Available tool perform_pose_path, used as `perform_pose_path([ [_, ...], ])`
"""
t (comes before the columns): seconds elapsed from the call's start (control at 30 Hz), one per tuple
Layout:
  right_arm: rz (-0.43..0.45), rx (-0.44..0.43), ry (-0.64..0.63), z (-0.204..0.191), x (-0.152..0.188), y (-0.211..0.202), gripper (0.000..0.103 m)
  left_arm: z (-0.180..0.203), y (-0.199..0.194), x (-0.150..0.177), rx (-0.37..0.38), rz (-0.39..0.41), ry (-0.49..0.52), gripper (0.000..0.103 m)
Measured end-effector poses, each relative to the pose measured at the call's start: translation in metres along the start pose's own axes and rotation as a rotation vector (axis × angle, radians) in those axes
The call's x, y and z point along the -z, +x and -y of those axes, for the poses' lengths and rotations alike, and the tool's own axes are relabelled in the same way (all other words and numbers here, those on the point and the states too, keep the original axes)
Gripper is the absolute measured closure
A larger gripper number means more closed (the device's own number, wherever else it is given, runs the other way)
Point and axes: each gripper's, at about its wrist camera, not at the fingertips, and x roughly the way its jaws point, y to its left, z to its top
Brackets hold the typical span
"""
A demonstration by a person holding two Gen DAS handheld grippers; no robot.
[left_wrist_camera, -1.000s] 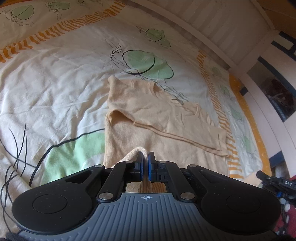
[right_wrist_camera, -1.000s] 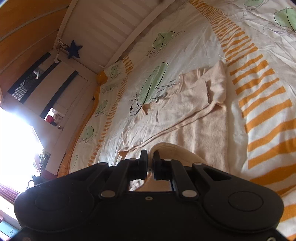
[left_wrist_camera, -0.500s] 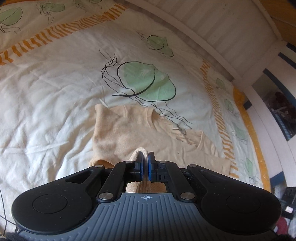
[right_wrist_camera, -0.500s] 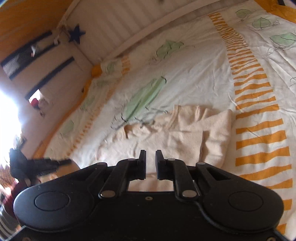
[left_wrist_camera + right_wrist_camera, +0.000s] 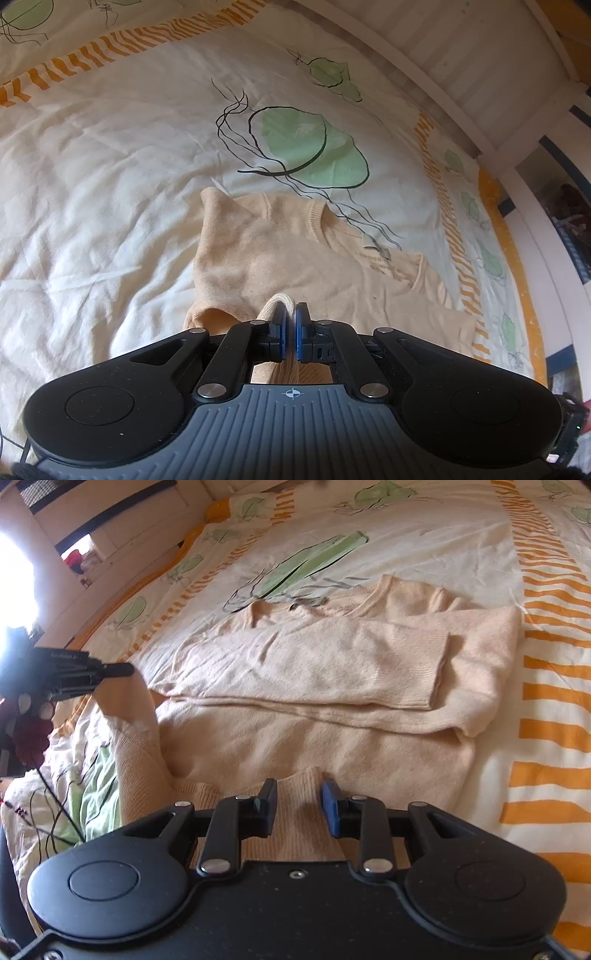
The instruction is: Fold small clothes
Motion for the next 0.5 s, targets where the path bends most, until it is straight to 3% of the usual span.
perform_pose_path([
  [0.03, -0.005, -0.017, -0.018, -0.004, 0.0, 0.001, 0.093, 0.0, -0.001, 0.0, -0.001, 0.003, -0.005, 0.099],
  [0.1, 0.011, -0.04, -0.042, -0.013, -0.002, -0.005, 0.093, -0.001, -0.005, -0.001, 0.003, 0.011, -0.01, 0.099],
  [0.2, 0.102, -0.052, -0.027, -0.019, -0.013, -0.025, 0.094, 0.001, -0.012, -0.005, 0.012, 0.027, -0.013, 0.099],
  [0.33, 0.251, 0.016, -0.012, -0.013, -0.044, -0.052, 0.093, 0.007, -0.017, -0.021, 0.022, 0.062, -0.006, 0.098],
  [0.5, 0.351, 0.111, 0.026, 0.014, -0.086, -0.058, 0.094, 0.012, -0.007, -0.053, 0.033, 0.102, -0.03, 0.098],
])
